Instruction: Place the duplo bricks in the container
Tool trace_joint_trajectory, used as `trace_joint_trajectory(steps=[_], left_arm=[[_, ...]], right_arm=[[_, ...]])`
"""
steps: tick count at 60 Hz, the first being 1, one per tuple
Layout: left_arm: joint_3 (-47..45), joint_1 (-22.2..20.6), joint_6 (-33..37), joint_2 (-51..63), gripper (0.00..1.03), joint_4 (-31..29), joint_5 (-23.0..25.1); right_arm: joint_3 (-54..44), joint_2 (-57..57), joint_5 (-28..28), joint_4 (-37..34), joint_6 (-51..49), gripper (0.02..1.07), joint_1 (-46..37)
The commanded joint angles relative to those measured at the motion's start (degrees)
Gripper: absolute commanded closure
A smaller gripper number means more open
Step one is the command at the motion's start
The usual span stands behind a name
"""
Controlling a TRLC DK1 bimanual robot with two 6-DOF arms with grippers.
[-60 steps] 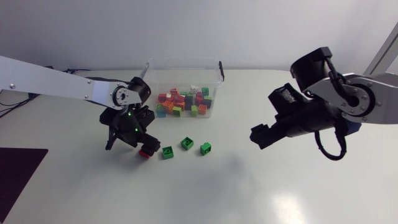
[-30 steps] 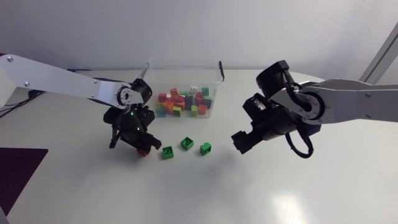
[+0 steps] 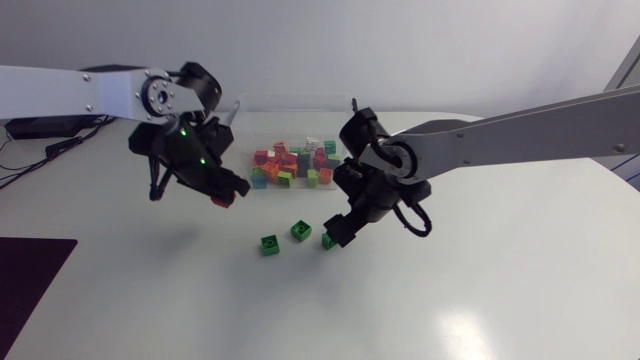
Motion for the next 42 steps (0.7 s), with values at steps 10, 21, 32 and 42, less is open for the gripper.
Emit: trace_joint_trajectory(steps=[10, 21, 32, 42], left_arm=[[8.1, 2.9, -1.1, -6.1, 0.80, -1.0, 3.7], [11.2, 3.3, -1.6, -6.7, 0.80, 1.7, 6.2], [11.8, 3.0, -2.7, -6.6, 0.80, 7.7, 7.9], [14.3, 2.7, -3.9, -3.9, 0.80, 10.9, 9.4]], right_arm=[[5.6, 6.8, 0.0, -4.1, 2.8, 0.12, 3.2], [8.4, 10.4, 0.1, -4.4, 3.6, 0.16, 3.7], [9.8, 12.9, 0.2, -4.2, 3.5, 0.26, 3.3], [9.8, 13.7, 0.6, -2.0, 2.9, 0.54, 3.5]])
